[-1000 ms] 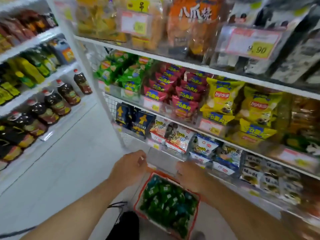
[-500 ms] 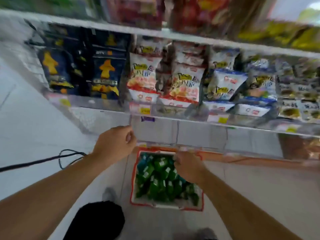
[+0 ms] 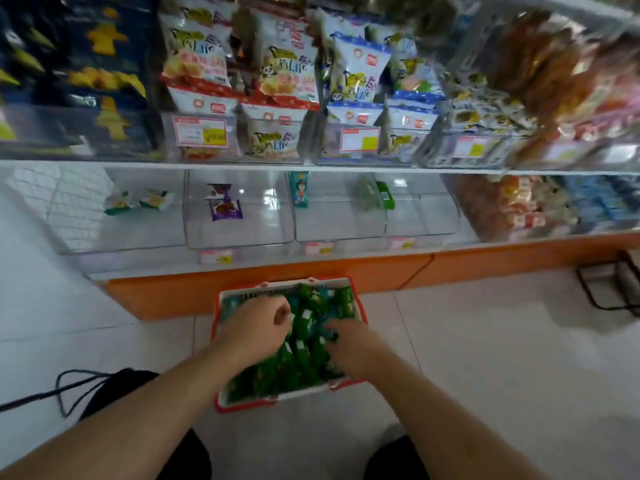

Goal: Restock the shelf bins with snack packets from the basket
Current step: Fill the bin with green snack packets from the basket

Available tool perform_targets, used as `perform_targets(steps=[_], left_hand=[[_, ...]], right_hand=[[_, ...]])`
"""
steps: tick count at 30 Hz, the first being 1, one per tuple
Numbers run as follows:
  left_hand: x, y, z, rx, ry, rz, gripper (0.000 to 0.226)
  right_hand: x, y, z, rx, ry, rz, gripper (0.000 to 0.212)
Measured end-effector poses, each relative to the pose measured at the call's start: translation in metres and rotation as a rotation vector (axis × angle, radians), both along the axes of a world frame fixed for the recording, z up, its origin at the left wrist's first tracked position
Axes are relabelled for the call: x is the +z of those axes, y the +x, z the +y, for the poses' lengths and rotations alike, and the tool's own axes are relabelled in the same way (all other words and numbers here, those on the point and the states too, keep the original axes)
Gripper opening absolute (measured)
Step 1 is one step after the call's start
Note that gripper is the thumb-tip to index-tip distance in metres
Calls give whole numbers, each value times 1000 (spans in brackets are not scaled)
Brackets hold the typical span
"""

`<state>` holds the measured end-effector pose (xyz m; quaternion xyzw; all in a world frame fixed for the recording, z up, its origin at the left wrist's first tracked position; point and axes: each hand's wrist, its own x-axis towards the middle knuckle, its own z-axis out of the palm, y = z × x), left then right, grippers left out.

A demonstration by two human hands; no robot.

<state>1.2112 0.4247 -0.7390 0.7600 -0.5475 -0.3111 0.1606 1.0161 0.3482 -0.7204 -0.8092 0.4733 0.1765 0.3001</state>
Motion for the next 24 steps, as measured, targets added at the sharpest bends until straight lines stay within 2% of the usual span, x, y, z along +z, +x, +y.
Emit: perform_targets(steps=[4, 9, 13, 17, 24], left_hand=[[-6, -8, 10, -63, 61, 22, 26], [-66, -12, 7, -54, 196, 39, 31], [-135, -18, -19, -27, 327, 55, 50], [-198, -19, -51, 14, 408, 67, 72], [-263, -22, -106, 20, 506, 95, 72]], right_hand=[[-3, -19, 19, -55, 25, -78, 31], [-68, -28, 4, -162, 121, 25, 25], [-141, -20, -28, -189, 258, 46, 42], [-210, 10, -59, -391, 395, -76, 57], [-282, 65, -91, -572, 469, -145, 83]])
